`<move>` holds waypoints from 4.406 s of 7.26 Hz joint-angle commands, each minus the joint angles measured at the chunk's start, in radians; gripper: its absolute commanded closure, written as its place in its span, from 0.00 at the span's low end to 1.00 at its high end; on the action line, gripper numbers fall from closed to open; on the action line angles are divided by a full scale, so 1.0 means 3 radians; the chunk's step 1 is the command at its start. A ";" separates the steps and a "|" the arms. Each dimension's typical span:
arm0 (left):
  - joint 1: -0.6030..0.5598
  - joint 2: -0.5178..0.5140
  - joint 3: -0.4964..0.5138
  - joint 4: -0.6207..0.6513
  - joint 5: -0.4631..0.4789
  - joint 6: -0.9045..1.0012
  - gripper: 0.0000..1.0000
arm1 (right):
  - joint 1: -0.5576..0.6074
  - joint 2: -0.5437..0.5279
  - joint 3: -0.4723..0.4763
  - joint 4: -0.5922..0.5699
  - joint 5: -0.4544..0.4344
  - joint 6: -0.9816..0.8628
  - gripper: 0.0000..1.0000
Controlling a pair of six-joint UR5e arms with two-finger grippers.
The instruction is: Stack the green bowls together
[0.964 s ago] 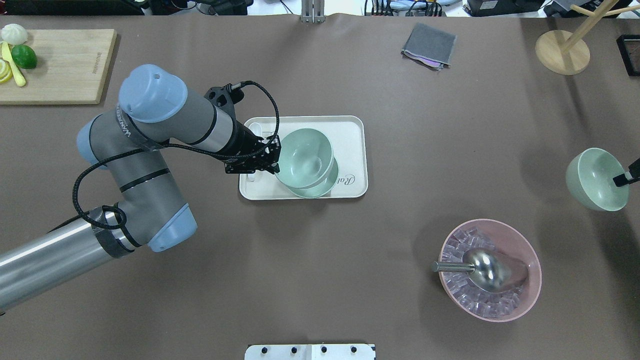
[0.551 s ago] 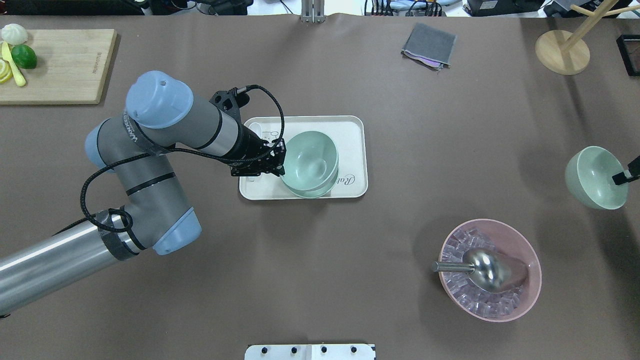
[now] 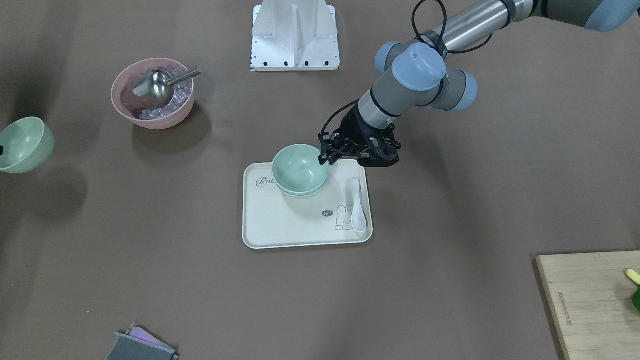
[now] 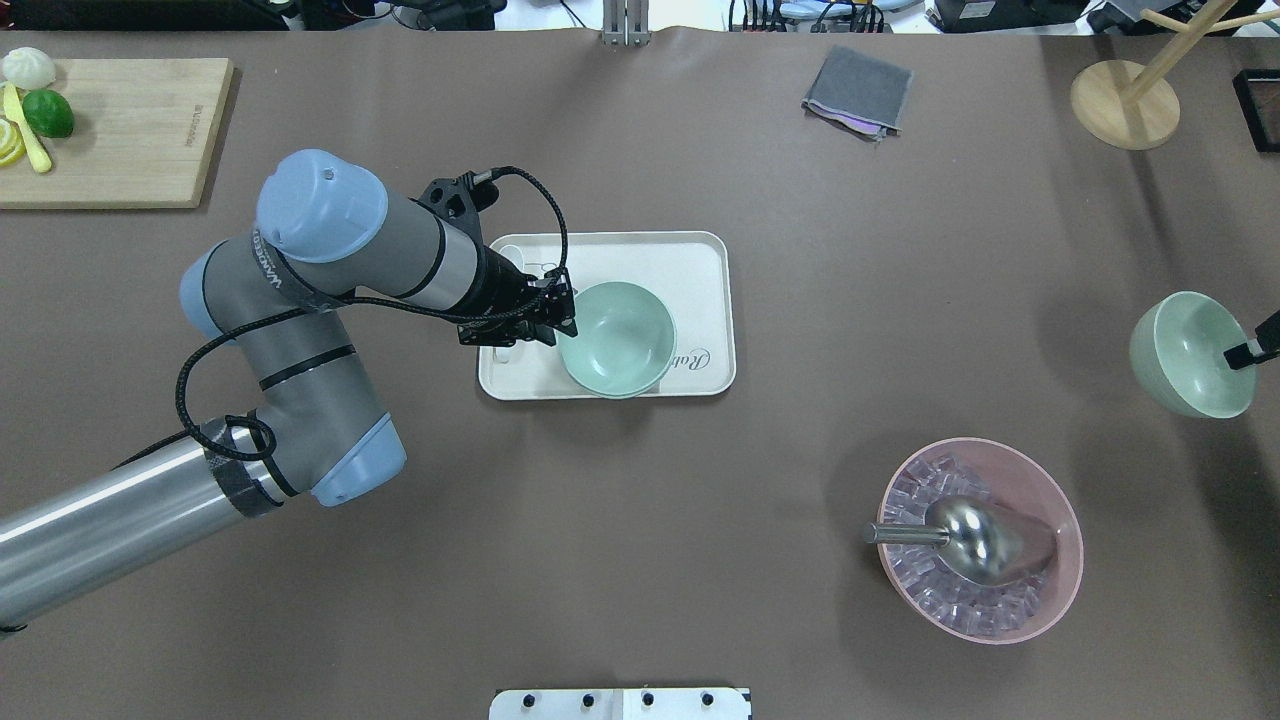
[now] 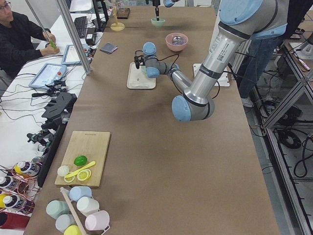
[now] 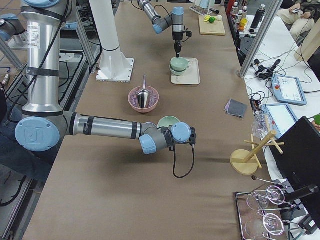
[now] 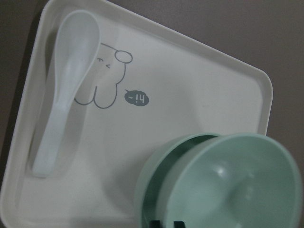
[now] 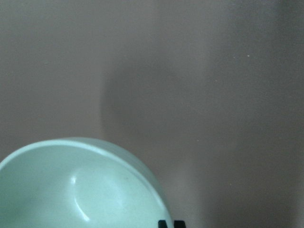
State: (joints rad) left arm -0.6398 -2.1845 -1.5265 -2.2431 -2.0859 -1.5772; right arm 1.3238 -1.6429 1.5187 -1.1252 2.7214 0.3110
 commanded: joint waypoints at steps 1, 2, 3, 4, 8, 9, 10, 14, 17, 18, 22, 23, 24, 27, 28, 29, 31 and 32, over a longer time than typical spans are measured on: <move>-0.0035 0.0046 -0.0162 0.0011 -0.0021 0.0006 0.02 | 0.0010 0.0193 0.0020 -0.0013 0.0101 0.0214 1.00; -0.0131 0.0132 -0.0269 0.0027 -0.0087 0.0011 0.01 | 0.0010 0.0458 0.0010 -0.0013 0.0127 0.0570 1.00; -0.0305 0.0179 -0.0276 0.0027 -0.0291 0.0026 0.01 | -0.0015 0.0723 -0.0036 -0.0003 0.0168 0.0903 1.00; -0.0514 0.0245 -0.0301 0.0022 -0.0520 0.0026 0.02 | -0.0096 0.0929 -0.0056 0.0003 0.0249 0.1079 1.00; -0.1087 0.0822 -0.0577 0.0047 -0.0711 0.0597 0.01 | -0.0862 0.1757 -0.0016 0.0028 0.0052 0.2192 1.00; -0.1205 0.0981 -0.0643 0.0047 -0.0864 0.0791 0.01 | -0.1112 0.1931 -0.0011 0.0028 -0.0157 0.2372 1.00; -0.1333 0.1018 -0.0649 0.0042 -0.0951 0.0849 0.02 | -0.1348 0.2054 -0.0011 0.0033 -0.0412 0.2541 1.00; -0.1324 0.1044 -0.0618 0.0047 -0.0962 0.0906 0.01 | -0.1662 0.2147 -0.0046 0.0100 -0.0665 0.2578 1.00; -0.1314 0.1038 -0.0552 0.0042 -0.0962 0.0911 0.01 | -0.1795 0.2347 -0.0067 0.0105 -0.0798 0.2660 1.00; -0.1309 0.1038 -0.0537 0.0042 -0.0962 0.0911 0.02 | -0.1835 0.2388 -0.0138 0.0110 -0.0899 0.2660 1.00; -0.1293 0.1033 -0.0521 0.0042 -0.0957 0.0911 0.02 | -0.1928 0.2465 -0.0389 0.0504 -0.0992 0.2844 1.00; -0.1288 0.1028 -0.0506 0.0042 -0.0952 0.0911 0.02 | -0.1953 0.2480 -0.0389 0.0504 -0.1013 0.2844 1.00; -0.1293 0.1028 -0.0496 0.0042 -0.0947 0.0911 0.02 | -0.1963 0.2500 -0.0389 0.0509 -0.1053 0.2854 1.00; -0.1293 0.1008 -0.0480 0.0042 -0.0947 0.0911 0.02 | -0.1974 0.2622 -0.0557 0.0509 -0.1125 0.2855 0.87; -0.1293 0.1003 -0.0480 0.0042 -0.0957 0.0911 0.02 | -0.1974 0.2669 -0.0598 0.0514 -0.1125 0.2855 0.01; -0.1293 0.1013 -0.0480 0.0042 -0.0957 0.0911 0.01 | -0.1943 0.2669 -0.0573 0.0514 -0.1120 0.2855 0.00; -0.1288 0.1003 -0.0470 0.0047 -0.0952 0.0911 0.02 | -0.1760 0.2644 -0.0558 0.0509 -0.0953 0.2885 0.00; -0.1288 0.0998 -0.0470 0.0047 -0.0947 0.0911 0.02 | -0.1653 0.2639 -0.0553 0.0509 -0.0810 0.2890 0.00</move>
State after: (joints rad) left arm -1.0264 -1.8836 -1.6682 -2.2294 -2.3713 -1.3039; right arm 0.7913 -0.8483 1.3510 -0.9723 2.4337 1.1753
